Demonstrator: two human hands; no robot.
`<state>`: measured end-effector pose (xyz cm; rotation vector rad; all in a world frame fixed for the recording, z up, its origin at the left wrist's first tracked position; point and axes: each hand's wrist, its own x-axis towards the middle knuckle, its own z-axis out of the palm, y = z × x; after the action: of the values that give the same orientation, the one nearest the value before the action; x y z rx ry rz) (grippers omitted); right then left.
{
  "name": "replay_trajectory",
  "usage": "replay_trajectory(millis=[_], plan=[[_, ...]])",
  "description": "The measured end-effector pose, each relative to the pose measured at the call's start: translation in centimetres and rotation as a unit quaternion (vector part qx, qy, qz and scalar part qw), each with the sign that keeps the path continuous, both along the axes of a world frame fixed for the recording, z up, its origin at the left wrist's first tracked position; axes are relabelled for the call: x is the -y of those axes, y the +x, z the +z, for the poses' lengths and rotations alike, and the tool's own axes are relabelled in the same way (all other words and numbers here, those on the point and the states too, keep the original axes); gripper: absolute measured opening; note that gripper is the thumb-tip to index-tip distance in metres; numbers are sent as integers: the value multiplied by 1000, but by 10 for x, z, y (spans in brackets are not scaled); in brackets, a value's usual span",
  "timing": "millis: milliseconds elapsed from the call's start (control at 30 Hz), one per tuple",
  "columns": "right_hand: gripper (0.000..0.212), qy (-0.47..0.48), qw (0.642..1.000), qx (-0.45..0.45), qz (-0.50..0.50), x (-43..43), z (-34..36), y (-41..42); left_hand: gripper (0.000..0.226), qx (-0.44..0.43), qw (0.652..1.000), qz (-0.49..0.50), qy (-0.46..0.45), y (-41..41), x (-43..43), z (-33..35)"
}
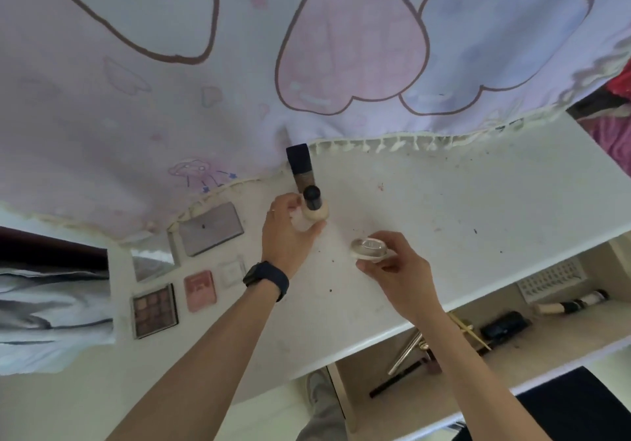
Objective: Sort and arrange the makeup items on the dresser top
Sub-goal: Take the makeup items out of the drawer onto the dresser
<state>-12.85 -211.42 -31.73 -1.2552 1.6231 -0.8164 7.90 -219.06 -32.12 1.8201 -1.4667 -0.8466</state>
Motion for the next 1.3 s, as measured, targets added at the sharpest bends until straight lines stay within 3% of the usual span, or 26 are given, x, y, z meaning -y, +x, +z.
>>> replay_trajectory(millis=[200, 367, 600, 800, 900, 967, 1033, 1200, 1300], plan=[[40, 1, 995, -32, 89, 25, 2, 11, 27, 23, 998, -48, 19, 16, 6, -9], [42, -2, 988, -53, 145, 50, 1, 21, 27, 42, 998, -52, 7, 14, 11, -14], [46, 9, 966, -161, 204, 55, -2, 30, 30, 64, 995, -78, -12, 15, 9, -14], [47, 40, 973, -116, 196, 54, -4, 28, 29, 96, 990, -98, 11, 16, 13, -8], [63, 52, 971, -111, 205, 53, 1, 30, 32, 101, 990, -96, 21, 15, 10, -6], [80, 67, 979, -77, 176, 47, 6, 29, 39, 83, 993, -74, 27, 12, 4, -1], [81, 82, 990, -28, 109, 33, 12, 28, 43, 72, 996, -36, 26, 12, -8, 5], [42, 49, 997, 19, -61, -66, 21, 16, 33, 9, 999, 17, 27, 1, -77, 21], [31, 75, 991, -5, -112, -141, 15, -2, 29, -8, 1000, 0, 7, -21, -137, 25]])
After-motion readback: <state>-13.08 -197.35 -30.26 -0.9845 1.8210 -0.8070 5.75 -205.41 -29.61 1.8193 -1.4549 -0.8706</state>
